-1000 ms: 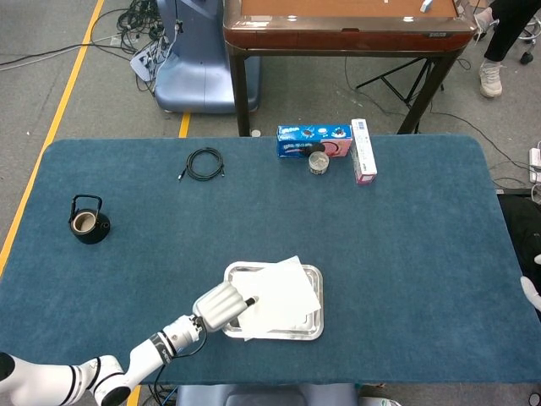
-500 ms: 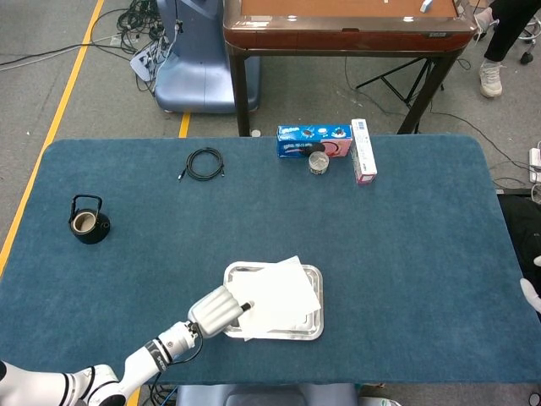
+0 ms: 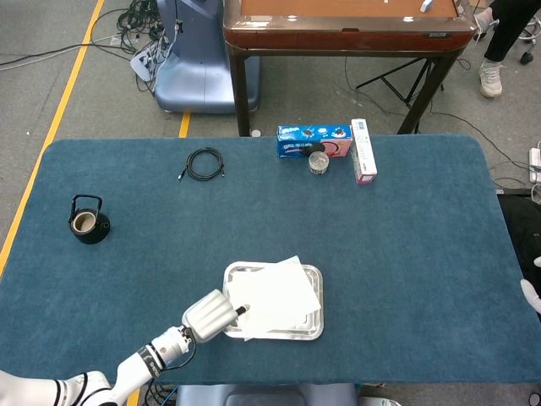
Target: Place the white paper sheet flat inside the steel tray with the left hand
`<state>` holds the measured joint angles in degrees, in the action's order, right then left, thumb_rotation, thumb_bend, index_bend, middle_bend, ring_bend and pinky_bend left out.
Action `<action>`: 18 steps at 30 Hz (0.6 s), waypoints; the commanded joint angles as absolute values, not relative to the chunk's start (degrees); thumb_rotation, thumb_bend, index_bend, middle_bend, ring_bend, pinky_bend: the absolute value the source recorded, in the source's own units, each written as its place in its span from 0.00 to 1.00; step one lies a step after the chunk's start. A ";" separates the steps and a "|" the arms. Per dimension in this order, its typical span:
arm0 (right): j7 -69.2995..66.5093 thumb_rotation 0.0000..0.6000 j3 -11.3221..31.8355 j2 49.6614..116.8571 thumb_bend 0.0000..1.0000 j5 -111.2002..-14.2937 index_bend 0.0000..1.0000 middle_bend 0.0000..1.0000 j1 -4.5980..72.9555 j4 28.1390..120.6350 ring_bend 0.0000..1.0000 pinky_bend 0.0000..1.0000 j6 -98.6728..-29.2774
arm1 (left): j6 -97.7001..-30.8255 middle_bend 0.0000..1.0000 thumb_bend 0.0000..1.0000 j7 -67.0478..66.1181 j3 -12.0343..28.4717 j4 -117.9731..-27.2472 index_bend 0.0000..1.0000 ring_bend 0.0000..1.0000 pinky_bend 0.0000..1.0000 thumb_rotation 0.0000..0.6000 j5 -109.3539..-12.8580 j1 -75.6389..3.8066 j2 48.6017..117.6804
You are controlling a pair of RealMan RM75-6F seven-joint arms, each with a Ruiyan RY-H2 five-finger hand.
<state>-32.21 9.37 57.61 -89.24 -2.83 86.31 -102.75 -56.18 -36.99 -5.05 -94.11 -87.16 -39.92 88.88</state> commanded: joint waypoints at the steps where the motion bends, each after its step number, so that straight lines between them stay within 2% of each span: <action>1: -32.04 1.00 9.34 57.63 0.26 -89.23 0.48 0.50 -2.81 86.32 0.36 0.32 -102.66 | -56.33 1.00 0.58 -36.88 -5.50 -94.56 0.29 1.00 1.00 1.00 -87.91 -39.66 88.68; 18: -33.77 1.00 9.51 57.23 0.26 -88.67 0.48 0.50 -3.16 86.17 0.36 0.32 -102.85 | -55.62 1.00 0.58 -35.10 -5.54 -93.69 0.31 1.00 1.00 1.00 -89.23 -38.94 89.65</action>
